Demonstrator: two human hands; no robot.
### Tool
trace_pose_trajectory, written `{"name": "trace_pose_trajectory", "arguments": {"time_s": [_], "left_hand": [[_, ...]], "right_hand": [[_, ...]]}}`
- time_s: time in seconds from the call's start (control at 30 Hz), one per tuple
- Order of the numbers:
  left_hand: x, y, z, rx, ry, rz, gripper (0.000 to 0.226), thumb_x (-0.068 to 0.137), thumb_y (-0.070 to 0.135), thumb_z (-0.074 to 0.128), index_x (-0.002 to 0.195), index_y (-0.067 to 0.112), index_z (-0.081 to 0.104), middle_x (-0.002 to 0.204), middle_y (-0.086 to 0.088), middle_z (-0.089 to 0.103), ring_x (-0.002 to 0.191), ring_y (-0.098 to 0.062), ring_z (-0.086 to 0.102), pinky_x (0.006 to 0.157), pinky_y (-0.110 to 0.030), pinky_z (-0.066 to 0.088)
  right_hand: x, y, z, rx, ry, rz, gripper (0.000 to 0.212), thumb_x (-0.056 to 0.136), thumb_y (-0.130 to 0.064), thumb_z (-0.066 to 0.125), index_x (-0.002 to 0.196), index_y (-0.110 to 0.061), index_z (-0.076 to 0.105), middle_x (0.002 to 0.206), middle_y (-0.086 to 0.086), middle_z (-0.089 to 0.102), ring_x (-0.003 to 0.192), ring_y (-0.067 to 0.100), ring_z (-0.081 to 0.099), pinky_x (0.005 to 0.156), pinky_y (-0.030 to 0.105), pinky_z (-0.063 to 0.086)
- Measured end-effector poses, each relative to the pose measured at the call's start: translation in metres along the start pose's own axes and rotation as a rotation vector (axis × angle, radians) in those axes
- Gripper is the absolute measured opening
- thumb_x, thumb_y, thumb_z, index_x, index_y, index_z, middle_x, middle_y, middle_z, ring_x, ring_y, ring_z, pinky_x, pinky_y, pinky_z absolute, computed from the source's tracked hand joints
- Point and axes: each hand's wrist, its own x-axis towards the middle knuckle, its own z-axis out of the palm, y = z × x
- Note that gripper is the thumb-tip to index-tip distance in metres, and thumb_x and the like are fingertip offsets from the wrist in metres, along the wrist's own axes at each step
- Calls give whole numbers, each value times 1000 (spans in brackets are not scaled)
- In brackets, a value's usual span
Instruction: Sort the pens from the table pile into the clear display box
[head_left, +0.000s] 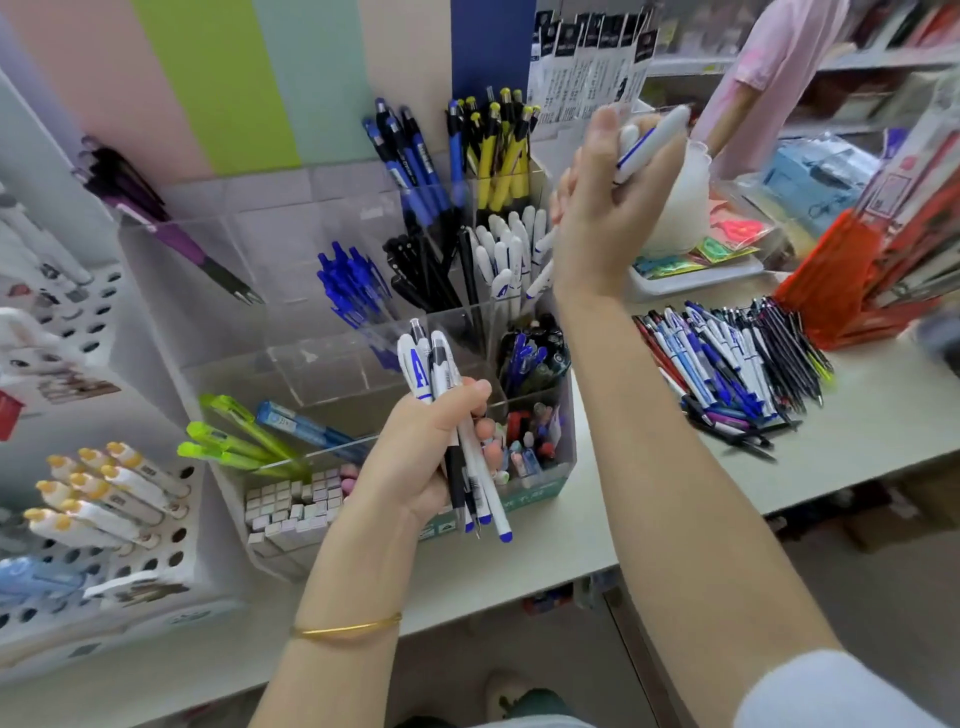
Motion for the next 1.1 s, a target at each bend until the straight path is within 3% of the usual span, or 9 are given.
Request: {"name": "trace_pose_trajectory", "arguments": {"time_s": [0.1,0.27,0.37,0.57,0.7,0.77,0.9,1.0,1.1], "left_hand": [[3,1,2,-24,7,1,12,95,4,53,86,10,46,58,-4,46,42,-15,45,41,-22,44],[7,4,1,-56,26,28,10,94,3,54,91,10,46,66,-4,43,46,-12,44,41,-22,43],[7,5,3,-66,22,42,11,94,2,53,92,10,46,67,-4,43,48,-12,44,41,-22,42],[7,4,4,-58,20,39,12,94,1,52,89,10,46,66,-3,42,48,-11,43,42,-22,42],[7,6,5,-69,17,31,13,94,2,53,87,11,46,65,-4,43,47,-12,43,41,-21,42],[7,7,4,-71,11,25,13,94,3,53,87,11,47,63,-4,45,44,-13,44,41,-21,43],[6,9,6,-56,4,21,13,94,4,53,86,12,47,62,-3,45,43,-13,44,41,-21,43],[7,8,9,-73,3,36,13,94,2,52,88,11,47,66,-3,44,46,-10,43,40,-21,42],[8,8,9,-84,1,42,13,93,0,52,88,11,47,68,-3,43,48,-10,43,40,-20,41]], "right_hand": [[0,18,6,-62,-65,-89,19,92,-34,48,83,-29,32,71,24,43,55,36,46,52,47,46],[-6,33,7,-160,-116,-181,16,93,-28,45,86,-22,31,68,-8,40,47,31,51,43,44,45],[-3,38,4,-199,-118,-230,17,93,-23,46,87,-14,33,66,-12,38,48,31,51,44,40,47],[15,32,10,-104,-18,-190,17,93,-27,45,84,-28,30,67,23,49,48,31,52,48,33,48],[3,44,5,-281,-114,-243,22,95,-33,48,87,-20,32,68,-14,40,53,26,51,56,45,50],[-5,55,-2,-416,-86,-264,29,95,-39,48,86,-12,41,68,-18,37,61,18,47,68,49,49],[-16,70,-10,-615,-48,-267,59,95,-53,36,86,2,55,81,6,57,85,24,51,77,37,38],[-20,77,-12,-696,-97,-252,47,93,-44,46,86,1,56,89,13,58,90,22,45,76,37,38],[-17,73,-9,-743,-77,-277,43,91,-40,47,83,1,56,88,16,58,84,32,52,73,35,36]]}}
